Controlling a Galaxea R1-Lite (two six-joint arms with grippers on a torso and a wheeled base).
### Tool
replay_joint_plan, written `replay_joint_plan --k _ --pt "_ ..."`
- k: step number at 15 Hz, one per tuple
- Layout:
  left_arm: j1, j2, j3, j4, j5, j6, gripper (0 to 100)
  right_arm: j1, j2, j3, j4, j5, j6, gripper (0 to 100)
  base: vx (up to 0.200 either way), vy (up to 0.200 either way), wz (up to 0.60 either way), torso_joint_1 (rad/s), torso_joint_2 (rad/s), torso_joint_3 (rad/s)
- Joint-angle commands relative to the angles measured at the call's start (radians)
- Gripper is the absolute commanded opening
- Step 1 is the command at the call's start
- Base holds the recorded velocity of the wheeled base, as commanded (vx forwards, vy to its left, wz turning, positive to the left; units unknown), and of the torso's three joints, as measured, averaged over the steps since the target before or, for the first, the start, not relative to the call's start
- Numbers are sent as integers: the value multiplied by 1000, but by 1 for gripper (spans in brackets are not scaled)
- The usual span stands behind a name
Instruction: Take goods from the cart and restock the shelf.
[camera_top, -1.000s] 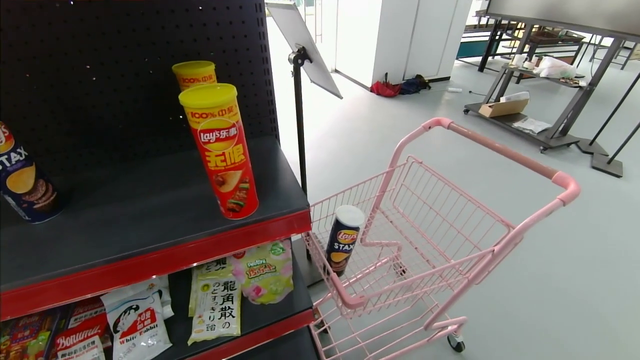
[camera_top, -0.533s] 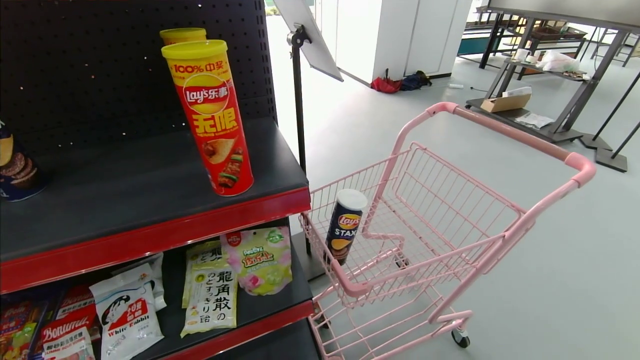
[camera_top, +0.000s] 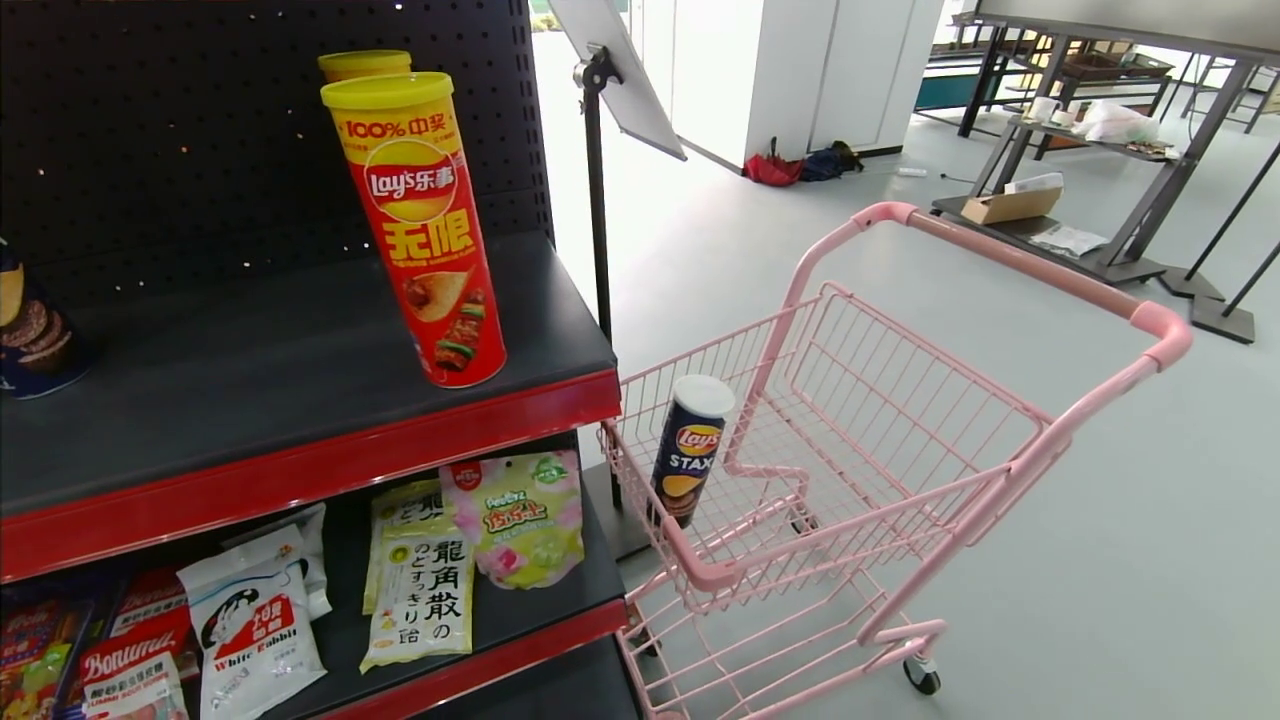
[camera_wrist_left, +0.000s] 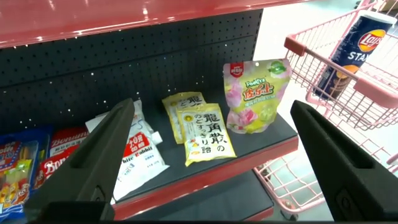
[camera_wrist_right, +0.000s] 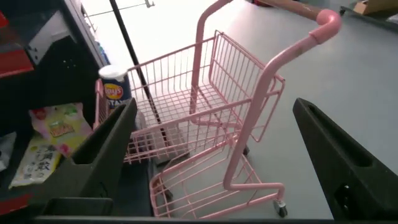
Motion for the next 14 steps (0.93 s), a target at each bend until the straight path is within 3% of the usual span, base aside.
replay_joint_plan --k 1,4,8,11,14 --pt "0 1 0 0 0 -1 100 190 803 -318 -171 74 105 100 0 0 0 0 0 0" --pt "0 1 0 0 0 1 100 247 1202 -218 -656 80 119 100 0 0 0 0 0 0" --pt "0 1 0 0 0 1 100 359 1473 -307 -699 79 107 100 0 0 0 0 0 0" --pt "0 1 0 0 0 1 100 397 1626 -471 -699 83 112 100 0 0 0 0 0 0" --pt "0 1 0 0 0 2 100 439 1697 -544 -699 108 107 100 0 0 0 0 0 0"
